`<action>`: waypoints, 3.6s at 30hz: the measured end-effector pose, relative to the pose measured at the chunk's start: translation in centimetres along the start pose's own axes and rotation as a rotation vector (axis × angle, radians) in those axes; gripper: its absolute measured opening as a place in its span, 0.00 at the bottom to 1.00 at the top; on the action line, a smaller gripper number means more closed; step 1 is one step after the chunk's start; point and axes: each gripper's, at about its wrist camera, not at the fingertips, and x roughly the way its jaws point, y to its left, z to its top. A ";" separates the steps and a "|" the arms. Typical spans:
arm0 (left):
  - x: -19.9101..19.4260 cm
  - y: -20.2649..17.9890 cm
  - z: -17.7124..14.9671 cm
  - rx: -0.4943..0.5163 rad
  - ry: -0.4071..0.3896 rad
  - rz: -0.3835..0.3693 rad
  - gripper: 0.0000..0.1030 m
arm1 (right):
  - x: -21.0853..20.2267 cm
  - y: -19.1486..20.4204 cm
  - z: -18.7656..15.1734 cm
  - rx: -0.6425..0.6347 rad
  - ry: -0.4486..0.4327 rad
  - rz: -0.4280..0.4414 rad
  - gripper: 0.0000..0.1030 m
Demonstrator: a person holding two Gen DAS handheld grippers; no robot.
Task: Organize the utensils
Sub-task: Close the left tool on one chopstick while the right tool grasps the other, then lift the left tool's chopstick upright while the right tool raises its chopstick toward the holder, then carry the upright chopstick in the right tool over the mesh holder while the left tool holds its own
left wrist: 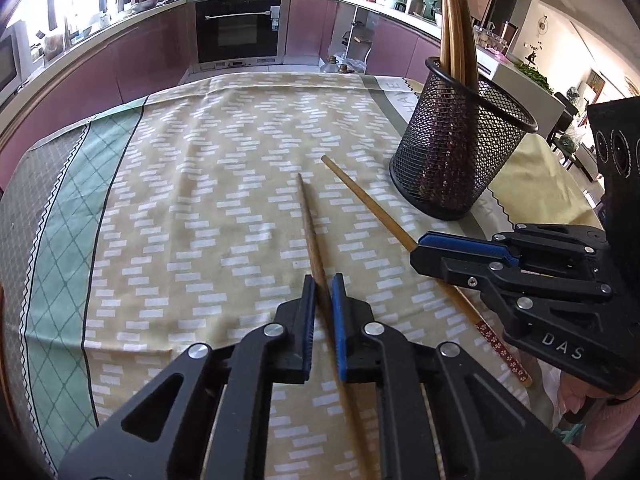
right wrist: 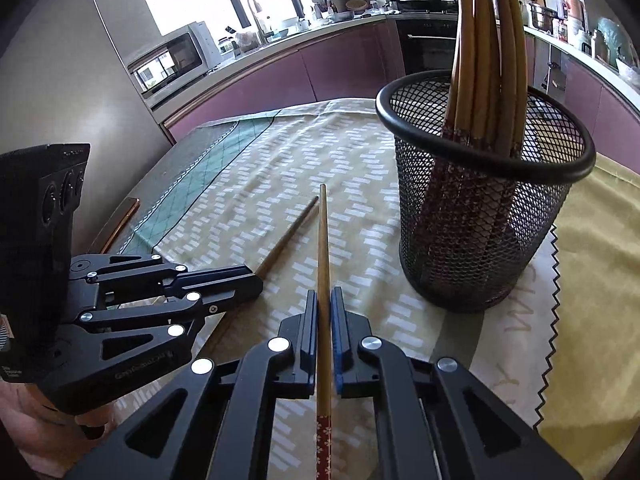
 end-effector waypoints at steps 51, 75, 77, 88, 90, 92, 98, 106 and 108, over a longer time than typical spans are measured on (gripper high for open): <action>-9.1 -1.3 0.6 0.028 -0.181 -0.113 0.07 | -8.6 0.0 -0.2 0.006 -0.227 0.085 0.05; -10.8 -1.9 1.7 0.043 -0.242 -0.143 0.07 | -10.9 -0.8 0.7 0.020 -0.304 0.077 0.05; -10.9 -2.0 1.8 0.044 -0.246 -0.148 0.07 | -11.1 -0.9 0.8 0.020 -0.309 0.079 0.05; -11.4 -2.1 2.3 0.044 -0.268 -0.156 0.07 | -12.1 -1.4 1.5 0.017 -0.338 0.072 0.05; -11.5 -2.1 2.4 0.044 -0.271 -0.157 0.07 | -12.2 -1.5 1.6 0.015 -0.343 0.070 0.05; -11.6 -2.2 2.5 0.046 -0.276 -0.157 0.07 | -12.4 -1.7 1.7 0.015 -0.349 0.067 0.05; -11.9 -2.3 2.8 0.049 -0.287 -0.160 0.07 | -13.0 -2.0 1.8 0.016 -0.365 0.059 0.05; -12.3 -2.4 3.1 0.051 -0.300 -0.161 0.07 | -13.4 -2.3 1.8 0.016 -0.379 0.049 0.05; -12.3 -2.5 3.2 0.053 -0.303 -0.160 0.07 | -13.5 -2.2 1.8 0.014 -0.381 0.046 0.05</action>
